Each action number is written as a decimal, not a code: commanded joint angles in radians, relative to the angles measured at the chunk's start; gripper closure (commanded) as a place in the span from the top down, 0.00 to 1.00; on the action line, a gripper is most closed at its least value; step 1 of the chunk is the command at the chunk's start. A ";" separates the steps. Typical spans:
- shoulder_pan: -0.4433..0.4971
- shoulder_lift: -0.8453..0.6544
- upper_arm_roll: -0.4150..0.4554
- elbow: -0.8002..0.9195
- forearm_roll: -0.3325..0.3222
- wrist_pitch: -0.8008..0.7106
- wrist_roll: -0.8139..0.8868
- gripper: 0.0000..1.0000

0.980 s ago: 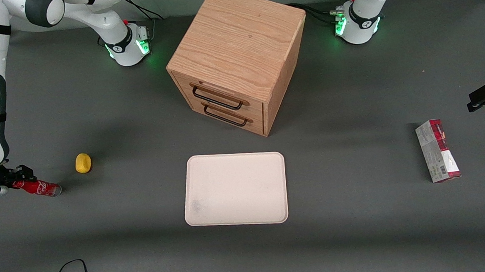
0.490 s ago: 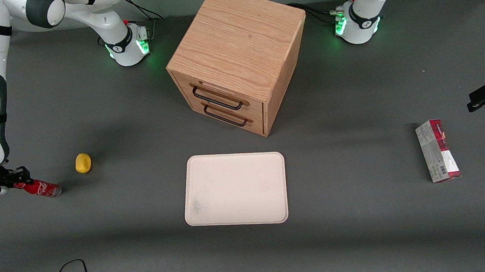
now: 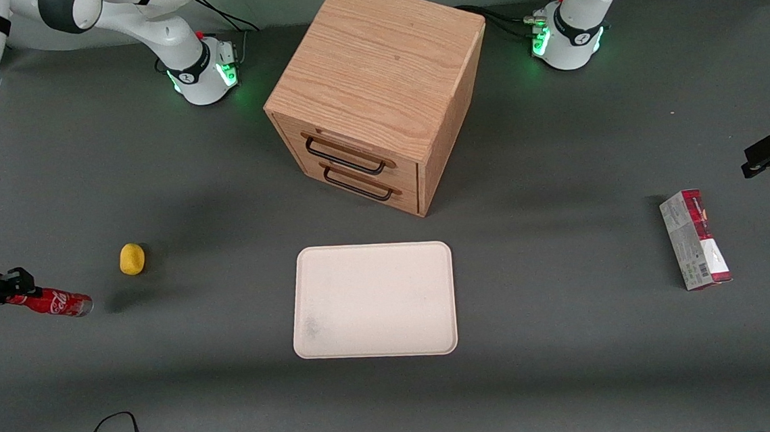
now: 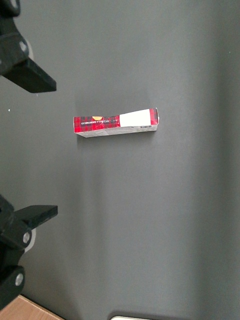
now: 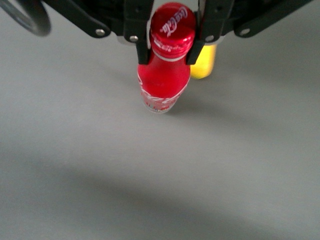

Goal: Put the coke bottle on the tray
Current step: 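Close the right gripper around the bottle's body and lift it, then carry the bottle with the right gripper over the white tray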

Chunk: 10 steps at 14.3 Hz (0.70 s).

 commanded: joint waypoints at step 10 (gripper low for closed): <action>0.002 -0.007 0.499 0.579 -0.177 -0.455 0.798 0.07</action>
